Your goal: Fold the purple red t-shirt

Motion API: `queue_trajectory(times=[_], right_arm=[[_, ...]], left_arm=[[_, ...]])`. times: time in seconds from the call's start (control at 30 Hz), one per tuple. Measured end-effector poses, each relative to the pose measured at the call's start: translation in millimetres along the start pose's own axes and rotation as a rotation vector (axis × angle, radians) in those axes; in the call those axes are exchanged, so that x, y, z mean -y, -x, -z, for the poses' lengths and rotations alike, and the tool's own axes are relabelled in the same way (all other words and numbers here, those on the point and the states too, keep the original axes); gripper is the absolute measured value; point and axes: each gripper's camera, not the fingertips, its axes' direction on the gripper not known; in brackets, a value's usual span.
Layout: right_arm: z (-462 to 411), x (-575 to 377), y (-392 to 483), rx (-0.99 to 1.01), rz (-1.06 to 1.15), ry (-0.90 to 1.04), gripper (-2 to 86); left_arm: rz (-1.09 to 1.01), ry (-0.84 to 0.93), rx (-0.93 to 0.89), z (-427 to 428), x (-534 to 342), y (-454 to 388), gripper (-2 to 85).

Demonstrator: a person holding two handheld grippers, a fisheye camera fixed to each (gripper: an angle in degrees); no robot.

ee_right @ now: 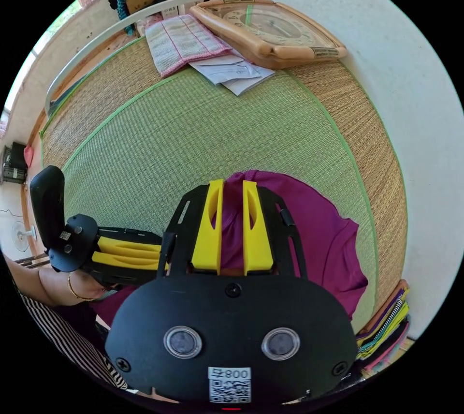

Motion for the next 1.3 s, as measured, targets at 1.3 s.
queue_trajectory(times=[1.3], right_arm=[[-75, -93, -151, 0.457, -0.423, -0.242, 4.7]], left_arm=[[-0.433, 0.216, 0.191, -83, -65, -126, 3.4]])
